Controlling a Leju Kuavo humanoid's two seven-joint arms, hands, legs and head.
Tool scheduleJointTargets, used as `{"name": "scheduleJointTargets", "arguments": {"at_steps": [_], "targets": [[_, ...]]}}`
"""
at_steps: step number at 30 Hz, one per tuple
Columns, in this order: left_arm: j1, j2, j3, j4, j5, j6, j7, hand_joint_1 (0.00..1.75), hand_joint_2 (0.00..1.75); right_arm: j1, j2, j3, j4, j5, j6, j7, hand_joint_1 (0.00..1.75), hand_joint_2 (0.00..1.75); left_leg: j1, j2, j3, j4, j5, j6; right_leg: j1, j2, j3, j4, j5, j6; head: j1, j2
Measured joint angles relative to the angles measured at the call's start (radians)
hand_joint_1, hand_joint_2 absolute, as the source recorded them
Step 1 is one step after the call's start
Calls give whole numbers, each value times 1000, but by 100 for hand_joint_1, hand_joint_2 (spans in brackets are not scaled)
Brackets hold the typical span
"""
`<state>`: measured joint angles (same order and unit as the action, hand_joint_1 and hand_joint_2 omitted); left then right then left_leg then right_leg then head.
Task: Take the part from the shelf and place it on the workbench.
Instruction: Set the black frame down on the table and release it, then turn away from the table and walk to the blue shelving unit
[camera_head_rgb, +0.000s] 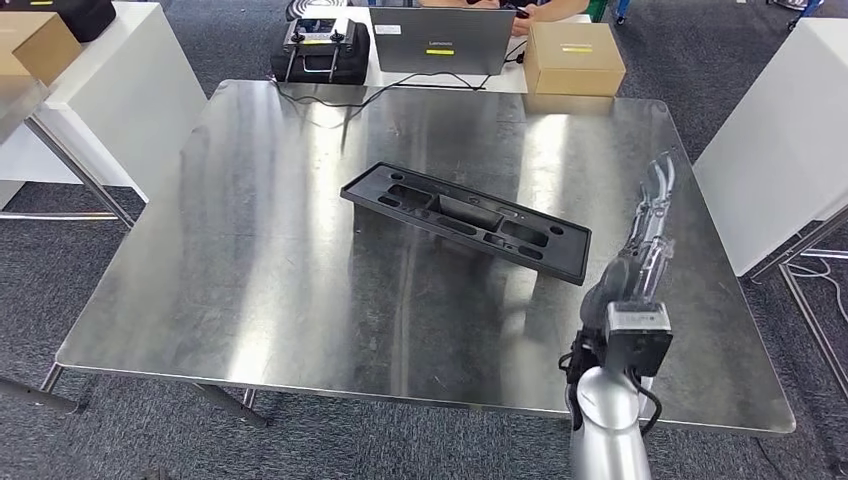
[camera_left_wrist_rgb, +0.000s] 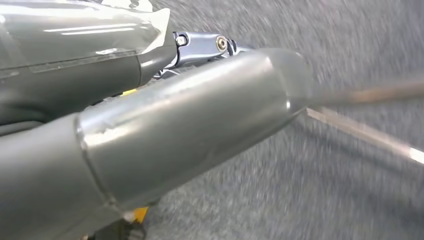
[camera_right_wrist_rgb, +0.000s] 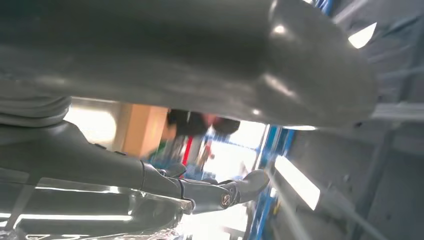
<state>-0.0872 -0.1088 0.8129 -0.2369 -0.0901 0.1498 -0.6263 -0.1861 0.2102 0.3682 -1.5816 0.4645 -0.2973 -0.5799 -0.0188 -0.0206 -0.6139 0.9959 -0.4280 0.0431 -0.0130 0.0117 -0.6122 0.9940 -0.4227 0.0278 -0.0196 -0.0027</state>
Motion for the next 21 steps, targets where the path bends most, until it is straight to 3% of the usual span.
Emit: {"name": "scheduleJointTargets", "arguments": {"at_steps": [4,7,9,11,12,13,14,16,17,19,21], "targets": [[3,-12,57,0,26,77,33,0,0,54,-8,46,-30,-56,53,-26,0,0,-3,0,-1,6,-5,13,-7,0,5,-3,1,4,-1,0],[4,-25,96,0,52,93,57,0,0,85,-15,64,-44,-79,74,-37,0,0,2,4,12,-12,12,26,-3,-1,4,7,-8,10,0,0],[4,-35,117,0,61,92,64,0,0,100,-22,71,-48,-85,80,-41,0,0,9,8,20,-30,25,33,1,-3,-23,77,-59,3,2,0],[4,-40,130,0,63,92,66,0,0,108,-30,75,-48,-88,81,-42,0,0,9,11,17,-31,28,33,1,-3,-68,205,-127,-5,4,0],[4,-42,135,0,64,92,67,0,0,113,-34,76,-48,-88,81,-42,0,0,9,12,14,-31,29,31,0,-4,-81,254,-147,-3,4,0],[4,-44,140,0,64,92,68,0,0,117,-37,76,-48,-89,82,-42,0,0,10,12,11,-29,32,29,-2,-4,-78,269,-152,2,4,0],[4,-45,143,0,65,92,69,0,0,119,-40,77,-48,-90,82,-42,0,0,11,13,6,-27,34,26,-4,-4,-54,243,-143,11,4,0],[4,-48,148,-1,66,91,69,0,0,120,-43,78,-49,-90,84,-42,0,0,14,12,-4,-17,38,17,-10,-6,37,105,-111,27,4,0],[4,-48,151,-1,66,91,69,0,0,120,-44,79,-49,-90,84,-42,0,0,14,12,-10,-11,39,11,-10,-6,75,51,-95,29,4,0],[4,-49,156,-2,66,91,69,0,0,121,-45,81,-51,-91,85,-43,0,0,12,9,-16,1,41,-1,-7,-2,98,6,-84,21,5,0],[5,-50,160,-3,66,91,69,0,0,122,-47,82,-52,-93,86,-43,0,0,13,7,-20,8,45,-11,-8,0,86,9,-78,5,5,0]]}}
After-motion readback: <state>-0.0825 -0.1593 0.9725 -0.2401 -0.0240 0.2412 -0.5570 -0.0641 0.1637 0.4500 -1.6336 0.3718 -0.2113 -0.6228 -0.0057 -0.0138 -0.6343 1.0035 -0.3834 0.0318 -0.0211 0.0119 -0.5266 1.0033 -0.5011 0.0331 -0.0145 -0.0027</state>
